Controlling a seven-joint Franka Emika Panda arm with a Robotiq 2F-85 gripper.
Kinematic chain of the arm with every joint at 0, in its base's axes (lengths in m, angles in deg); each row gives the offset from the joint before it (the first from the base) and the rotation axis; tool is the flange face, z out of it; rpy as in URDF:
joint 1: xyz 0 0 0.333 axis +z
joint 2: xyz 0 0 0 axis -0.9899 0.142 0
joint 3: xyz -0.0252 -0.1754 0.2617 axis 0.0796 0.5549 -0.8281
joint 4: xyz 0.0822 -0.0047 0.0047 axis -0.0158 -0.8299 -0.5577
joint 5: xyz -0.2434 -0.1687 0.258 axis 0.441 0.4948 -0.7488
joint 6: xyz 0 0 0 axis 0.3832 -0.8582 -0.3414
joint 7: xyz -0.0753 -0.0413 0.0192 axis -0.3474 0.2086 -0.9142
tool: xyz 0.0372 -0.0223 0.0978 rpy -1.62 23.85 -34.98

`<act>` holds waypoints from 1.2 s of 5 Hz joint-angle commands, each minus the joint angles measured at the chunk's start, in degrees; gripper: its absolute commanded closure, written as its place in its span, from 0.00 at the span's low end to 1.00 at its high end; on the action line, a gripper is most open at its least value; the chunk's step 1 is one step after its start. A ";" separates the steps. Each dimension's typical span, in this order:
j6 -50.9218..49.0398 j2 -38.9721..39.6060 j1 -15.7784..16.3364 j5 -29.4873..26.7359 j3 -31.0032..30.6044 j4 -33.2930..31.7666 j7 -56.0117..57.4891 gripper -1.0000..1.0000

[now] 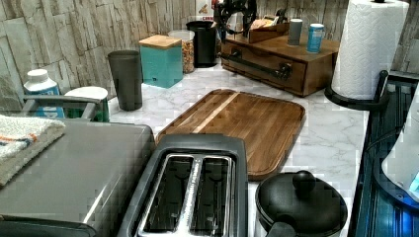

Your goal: Open the drawer.

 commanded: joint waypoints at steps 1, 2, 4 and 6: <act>-7.09 1.89 2.22 12.82 2.57 3.56 -4.88 0.00; -4.78 1.19 1.22 11.19 3.45 1.14 -3.97 0.00; 4.63 -0.28 1.14 9.96 3.65 -6.52 -9.42 0.00; 9.92 2.87 0.41 9.90 3.88 -7.92 -8.98 0.00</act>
